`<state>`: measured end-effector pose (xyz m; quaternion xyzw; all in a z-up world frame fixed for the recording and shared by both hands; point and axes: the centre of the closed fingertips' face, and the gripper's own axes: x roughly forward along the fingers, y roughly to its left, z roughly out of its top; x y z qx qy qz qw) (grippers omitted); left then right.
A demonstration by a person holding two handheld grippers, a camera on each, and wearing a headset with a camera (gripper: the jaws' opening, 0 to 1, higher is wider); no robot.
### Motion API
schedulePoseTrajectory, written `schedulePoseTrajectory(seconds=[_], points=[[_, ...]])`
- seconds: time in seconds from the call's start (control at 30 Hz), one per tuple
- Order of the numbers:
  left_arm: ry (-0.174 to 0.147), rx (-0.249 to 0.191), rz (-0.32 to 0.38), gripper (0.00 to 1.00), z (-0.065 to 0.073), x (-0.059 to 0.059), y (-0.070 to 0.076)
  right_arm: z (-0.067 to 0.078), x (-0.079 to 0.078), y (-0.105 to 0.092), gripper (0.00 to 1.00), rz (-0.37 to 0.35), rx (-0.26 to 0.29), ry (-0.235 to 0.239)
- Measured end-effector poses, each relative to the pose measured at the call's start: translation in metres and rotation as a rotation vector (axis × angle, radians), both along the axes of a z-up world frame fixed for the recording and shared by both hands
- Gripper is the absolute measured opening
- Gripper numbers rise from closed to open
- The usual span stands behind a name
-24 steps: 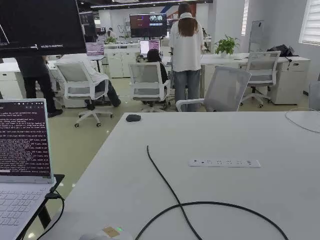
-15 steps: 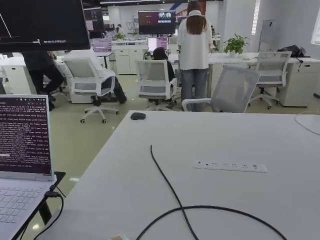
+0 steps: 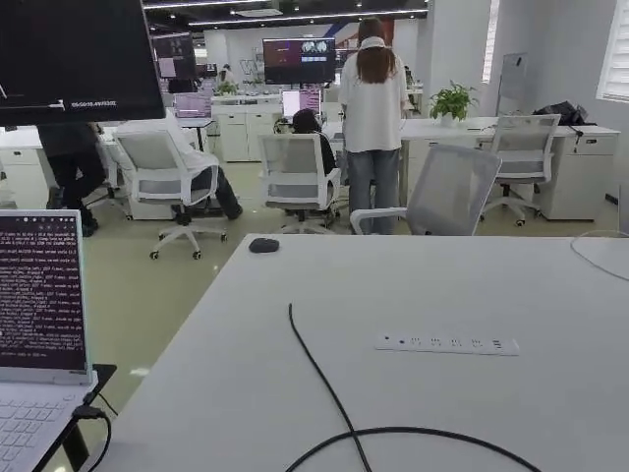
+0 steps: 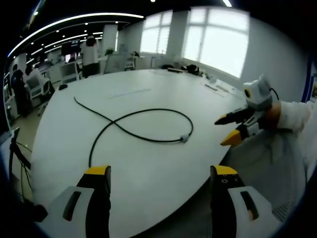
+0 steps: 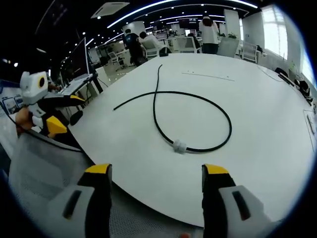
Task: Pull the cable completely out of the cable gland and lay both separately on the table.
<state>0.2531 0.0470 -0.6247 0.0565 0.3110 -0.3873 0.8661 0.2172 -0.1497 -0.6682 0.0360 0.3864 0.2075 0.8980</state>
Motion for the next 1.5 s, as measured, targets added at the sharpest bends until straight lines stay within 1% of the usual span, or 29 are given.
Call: schedulePoseTrajectory(seconds=[0.13, 0.23, 0.33, 0.4, 0.47, 0.57, 0.67, 0.87, 1.03, 1.17, 1.27, 1.37, 1.43, 1.5], points=[[0.020, -0.001, -0.003, 0.82, -0.003, -0.001, -0.001, 0.001, 0.002, -0.006, 0.76, -0.032, 0.009, -0.005], [0.024, 0.000, -0.006, 0.83, -0.004, -0.002, -0.001, 0.001, 0.003, -0.005, 0.75, -0.042, 0.028, -0.005], [0.033, -0.010, 0.004, 0.83, -0.005, 0.000, 0.001, 0.000, 0.003, -0.004, 0.75, -0.039, 0.025, -0.003], [0.043, -0.028, 0.022, 0.83, -0.004, 0.002, 0.003, -0.001, 0.003, -0.003, 0.75, -0.036, 0.024, 0.003], [0.046, -0.047, 0.043, 0.82, -0.002, 0.005, 0.005, -0.001, 0.003, -0.003, 0.75, -0.032, 0.022, 0.006], [0.041, -0.054, 0.063, 0.82, -0.001, 0.007, 0.008, -0.003, 0.002, -0.002, 0.75, -0.025, 0.020, 0.010], [0.041, -0.060, 0.066, 0.82, -0.001, 0.008, 0.007, -0.004, 0.001, -0.001, 0.75, -0.017, 0.015, 0.015], [0.039, -0.048, 0.044, 0.83, -0.002, 0.005, 0.003, -0.005, -0.001, 0.003, 0.75, 0.003, 0.012, 0.021], [0.041, -0.043, 0.042, 0.83, -0.003, 0.005, 0.003, -0.005, 0.000, 0.003, 0.75, 0.006, 0.013, 0.018], [0.035, -0.035, 0.029, 0.83, -0.003, 0.004, 0.001, -0.004, 0.000, 0.002, 0.75, 0.009, 0.004, 0.013], [0.027, -0.007, 0.008, 0.83, -0.005, 0.002, -0.001, -0.002, 0.001, 0.001, 0.75, 0.017, 0.000, 0.008], [0.023, 0.000, -0.006, 0.82, -0.004, 0.000, -0.003, 0.000, 0.001, 0.003, 0.74, 0.034, -0.004, 0.002], [0.019, 0.004, -0.009, 0.82, -0.004, 0.000, -0.002, 0.000, 0.000, 0.005, 0.74, 0.064, -0.016, 0.002], [0.016, 0.007, -0.010, 0.82, -0.004, 0.000, -0.002, -0.004, 0.000, 0.001, 0.74, 0.091, -0.052, 0.012]])
